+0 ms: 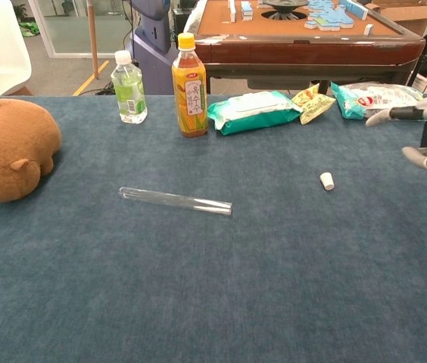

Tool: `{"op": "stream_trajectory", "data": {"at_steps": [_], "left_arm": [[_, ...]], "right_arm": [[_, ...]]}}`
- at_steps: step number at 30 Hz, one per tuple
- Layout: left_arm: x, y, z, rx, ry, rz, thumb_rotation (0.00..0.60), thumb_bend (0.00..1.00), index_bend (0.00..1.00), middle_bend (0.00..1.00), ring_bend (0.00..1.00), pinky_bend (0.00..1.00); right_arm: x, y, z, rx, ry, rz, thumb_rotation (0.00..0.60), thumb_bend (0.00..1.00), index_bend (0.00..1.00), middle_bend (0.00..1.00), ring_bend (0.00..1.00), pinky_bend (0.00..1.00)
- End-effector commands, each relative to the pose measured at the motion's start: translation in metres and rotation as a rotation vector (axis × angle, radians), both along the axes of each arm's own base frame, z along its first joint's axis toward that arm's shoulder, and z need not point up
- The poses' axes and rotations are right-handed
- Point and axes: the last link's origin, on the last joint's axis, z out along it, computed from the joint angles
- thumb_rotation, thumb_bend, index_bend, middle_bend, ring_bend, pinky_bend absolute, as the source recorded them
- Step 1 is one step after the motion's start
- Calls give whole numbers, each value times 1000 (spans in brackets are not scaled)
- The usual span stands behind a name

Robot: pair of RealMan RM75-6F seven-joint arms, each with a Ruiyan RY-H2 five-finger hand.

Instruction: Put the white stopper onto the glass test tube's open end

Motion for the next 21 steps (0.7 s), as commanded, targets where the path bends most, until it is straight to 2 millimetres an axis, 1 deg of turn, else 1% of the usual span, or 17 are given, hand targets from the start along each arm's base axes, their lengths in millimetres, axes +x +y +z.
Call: {"op": "stream_trajectory", "data": {"at_steps": [1, 11, 15, 21], "left_arm": [[-1, -1, 0, 0, 1, 2, 600, 295, 347, 400, 421, 424], [-2, -2, -1, -3, 2, 7, 600, 295, 347, 400, 421, 424], [-1, -2, -1, -1, 1, 5, 600, 295, 347, 400, 421, 424], [-2, -2, -2, -4, 3, 6, 600, 295, 347, 400, 421, 424]], "right_arm": [[3, -8, -16, 32, 10, -10, 600, 618, 88, 1000, 1000, 1000], [-1, -25, -46, 74, 0, -86, 600, 618, 88, 1000, 1000, 1000], [-2, -29, -56, 88, -6, -102, 600, 618, 88, 1000, 1000, 1000], [2, -33, -66, 103, -14, -106, 600, 618, 88, 1000, 1000, 1000]]}}
